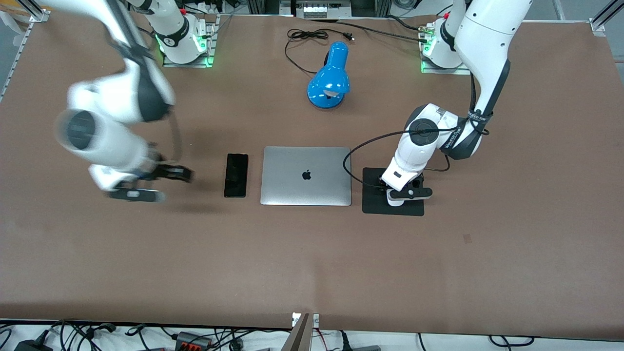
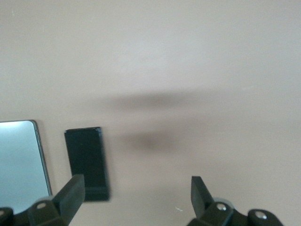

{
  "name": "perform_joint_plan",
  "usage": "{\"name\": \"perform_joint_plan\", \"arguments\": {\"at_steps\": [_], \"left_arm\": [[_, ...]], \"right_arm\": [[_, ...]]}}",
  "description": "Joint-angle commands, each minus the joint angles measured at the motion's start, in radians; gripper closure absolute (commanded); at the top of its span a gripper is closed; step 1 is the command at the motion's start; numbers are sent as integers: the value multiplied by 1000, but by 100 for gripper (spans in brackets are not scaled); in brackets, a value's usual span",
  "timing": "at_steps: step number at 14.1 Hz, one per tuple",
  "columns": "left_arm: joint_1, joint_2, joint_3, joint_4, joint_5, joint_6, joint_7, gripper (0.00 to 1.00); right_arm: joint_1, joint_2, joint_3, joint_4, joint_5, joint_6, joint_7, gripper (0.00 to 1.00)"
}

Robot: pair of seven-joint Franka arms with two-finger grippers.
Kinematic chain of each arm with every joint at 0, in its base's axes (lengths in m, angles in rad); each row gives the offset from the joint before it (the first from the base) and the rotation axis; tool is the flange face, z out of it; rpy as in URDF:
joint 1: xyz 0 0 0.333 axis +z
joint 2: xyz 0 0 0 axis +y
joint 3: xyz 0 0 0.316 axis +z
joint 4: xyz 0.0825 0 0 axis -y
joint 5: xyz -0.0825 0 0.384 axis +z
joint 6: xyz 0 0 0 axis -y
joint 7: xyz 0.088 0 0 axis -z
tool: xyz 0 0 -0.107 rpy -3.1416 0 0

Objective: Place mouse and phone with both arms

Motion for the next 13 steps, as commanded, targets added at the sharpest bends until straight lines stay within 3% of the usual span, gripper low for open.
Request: {"name": "perform_joint_plan", "arguments": {"at_steps": [1,5,7,10,13], "left_arm": [[5,-89,6,1,28,-45,-10,0],[25,-143,9,201,28,-463,102,0],[74,-149,0,322,26,-638,189,0],[160,-163,-9,484,-4,-867,381,0],[258,-224,-6,559,-156,-1022,553,0]], "right_arm": [[-84,-26,-27,101,0,-105,-143,0],[-151,-130,-94,135,-7,-196,-198,0],[-158,-186,-130,159,16,-311,-196,0],[-138,-204,-123,165,10,-374,-211,0],[-135,-203,-120,173,-5,-363,-287,0]]}}
